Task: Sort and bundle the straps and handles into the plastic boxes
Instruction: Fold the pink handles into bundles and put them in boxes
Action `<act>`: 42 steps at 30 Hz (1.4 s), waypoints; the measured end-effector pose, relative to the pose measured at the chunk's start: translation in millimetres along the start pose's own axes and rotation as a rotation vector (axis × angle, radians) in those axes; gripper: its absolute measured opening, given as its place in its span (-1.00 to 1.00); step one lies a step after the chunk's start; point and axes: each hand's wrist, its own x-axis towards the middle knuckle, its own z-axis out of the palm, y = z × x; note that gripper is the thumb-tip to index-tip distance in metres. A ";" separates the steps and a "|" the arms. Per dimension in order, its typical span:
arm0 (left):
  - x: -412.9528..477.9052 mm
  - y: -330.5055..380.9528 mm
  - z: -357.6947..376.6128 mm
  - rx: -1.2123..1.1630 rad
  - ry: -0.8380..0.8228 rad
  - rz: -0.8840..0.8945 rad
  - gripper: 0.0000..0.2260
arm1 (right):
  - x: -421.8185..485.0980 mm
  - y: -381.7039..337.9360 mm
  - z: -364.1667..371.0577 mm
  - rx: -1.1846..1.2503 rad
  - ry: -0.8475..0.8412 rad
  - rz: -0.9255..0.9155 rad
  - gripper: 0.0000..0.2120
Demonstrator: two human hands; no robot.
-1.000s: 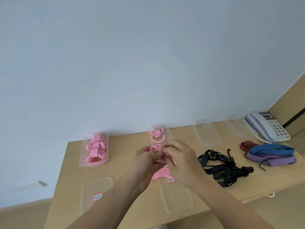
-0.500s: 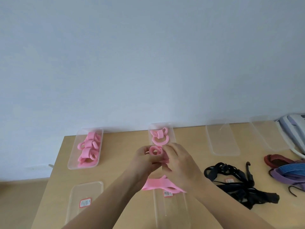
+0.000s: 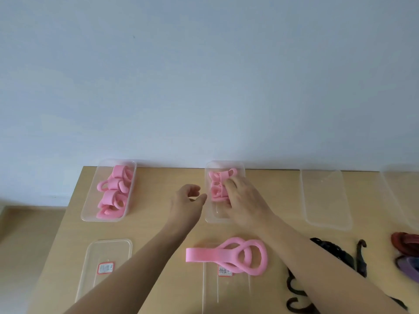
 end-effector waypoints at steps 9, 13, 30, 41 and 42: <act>0.2 -7.5 10.0 0.055 0.036 0.080 -0.80 | 19.5 13.5 7.2 -0.069 -0.059 -0.031 -0.60; -8.3 -11.7 7.1 0.138 0.092 0.222 -0.76 | 12.4 14.6 3.6 -0.090 -0.058 -0.032 -0.43; -59.5 -64.0 29.1 0.942 -0.219 0.808 -0.73 | -121.9 0.7 29.1 -0.004 -0.326 0.565 -0.69; -77.9 -41.4 15.4 0.529 -0.353 0.531 -0.87 | -120.1 -23.3 -13.1 0.738 0.238 0.588 -0.78; -81.0 -35.8 8.9 0.441 -0.362 0.489 -0.92 | -117.6 -29.1 -21.6 0.822 0.314 0.600 -0.81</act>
